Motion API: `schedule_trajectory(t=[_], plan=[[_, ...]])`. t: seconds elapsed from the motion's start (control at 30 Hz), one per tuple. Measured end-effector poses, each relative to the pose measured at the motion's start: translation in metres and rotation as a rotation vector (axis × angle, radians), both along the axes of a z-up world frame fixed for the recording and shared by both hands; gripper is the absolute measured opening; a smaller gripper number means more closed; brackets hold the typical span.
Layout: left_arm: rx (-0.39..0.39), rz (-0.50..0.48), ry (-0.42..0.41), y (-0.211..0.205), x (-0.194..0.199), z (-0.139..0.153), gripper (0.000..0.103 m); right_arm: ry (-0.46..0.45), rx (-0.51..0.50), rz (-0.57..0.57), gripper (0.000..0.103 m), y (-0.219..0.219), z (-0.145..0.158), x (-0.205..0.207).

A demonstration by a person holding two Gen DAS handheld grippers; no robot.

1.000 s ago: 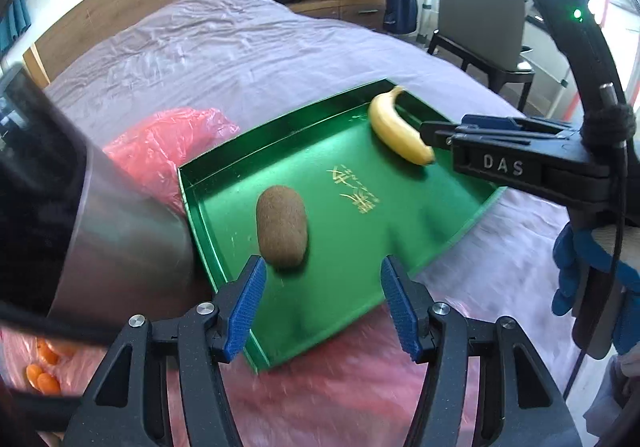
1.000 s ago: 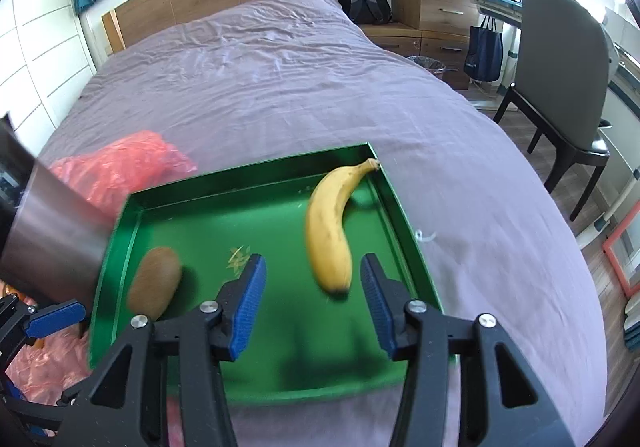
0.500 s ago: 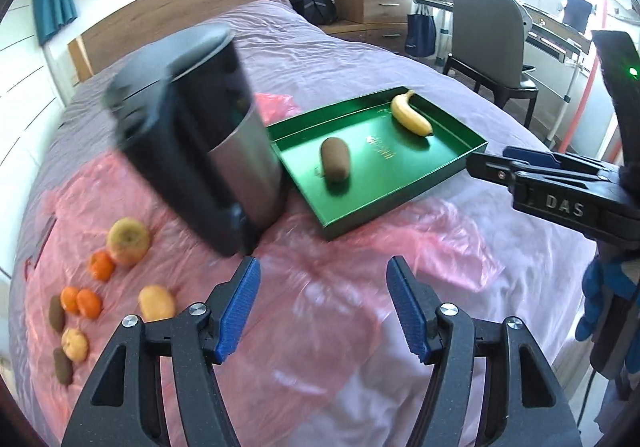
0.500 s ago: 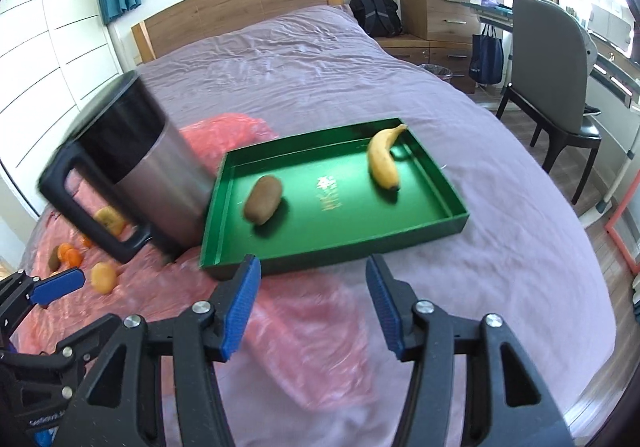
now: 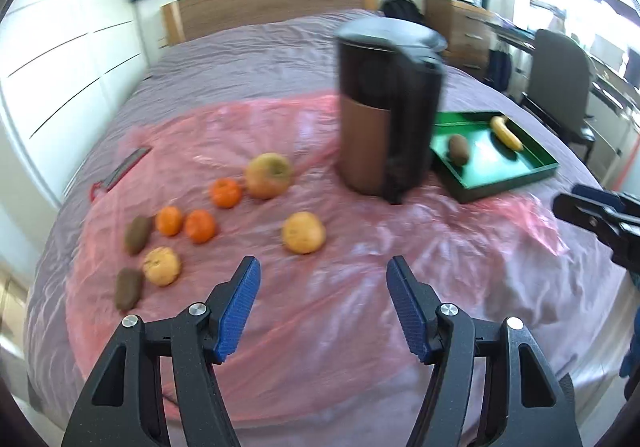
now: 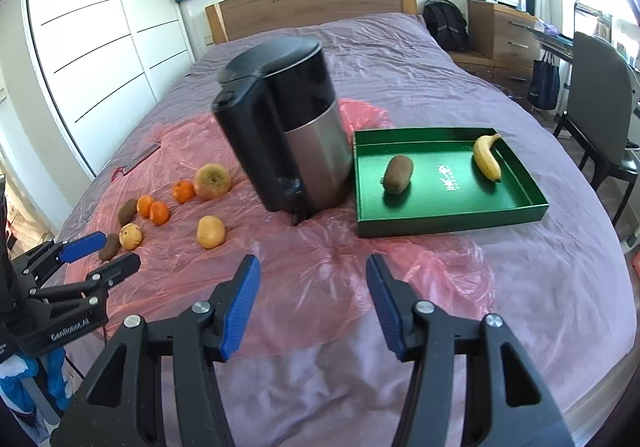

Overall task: Organize fruits
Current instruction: 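Withdraw both open tools from the tray back toward the fruit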

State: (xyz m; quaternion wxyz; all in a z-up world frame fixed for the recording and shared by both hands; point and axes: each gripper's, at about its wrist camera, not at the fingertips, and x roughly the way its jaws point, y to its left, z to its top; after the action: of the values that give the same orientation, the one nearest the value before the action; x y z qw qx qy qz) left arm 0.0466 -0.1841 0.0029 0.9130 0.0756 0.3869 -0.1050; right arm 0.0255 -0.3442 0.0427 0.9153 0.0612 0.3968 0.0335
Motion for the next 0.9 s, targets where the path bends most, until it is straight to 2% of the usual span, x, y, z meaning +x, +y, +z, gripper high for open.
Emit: schedule_trajectory(t=[0.17, 0.3, 0.5, 0.67, 0.9], plan=[[-0.008, 0.112, -0.024, 0.063, -0.003, -0.004, 0.06, 0.002, -0.015, 0.051, 0.044, 0.039, 0.004, -0.004], [-0.042, 0.2, -0.02, 0.112, -0.004, -0.012, 0.06, 0.003, -0.026, 0.077, 0.044, 0.068, 0.004, -0.007], [-0.08, 0.314, -0.012, 0.163, -0.002, -0.024, 0.06, 0.019, -0.041, 0.112, 0.045, 0.103, -0.005, -0.007], [-0.107, 0.401, 0.027, 0.204, 0.009, -0.039, 0.06, 0.035, -0.046, 0.132, 0.044, 0.122, -0.015, 0.004], [-0.117, 0.532, 0.117, 0.273, 0.027, -0.061, 0.06, 0.067, -0.056, 0.2, 0.044, 0.147, -0.037, 0.039]])
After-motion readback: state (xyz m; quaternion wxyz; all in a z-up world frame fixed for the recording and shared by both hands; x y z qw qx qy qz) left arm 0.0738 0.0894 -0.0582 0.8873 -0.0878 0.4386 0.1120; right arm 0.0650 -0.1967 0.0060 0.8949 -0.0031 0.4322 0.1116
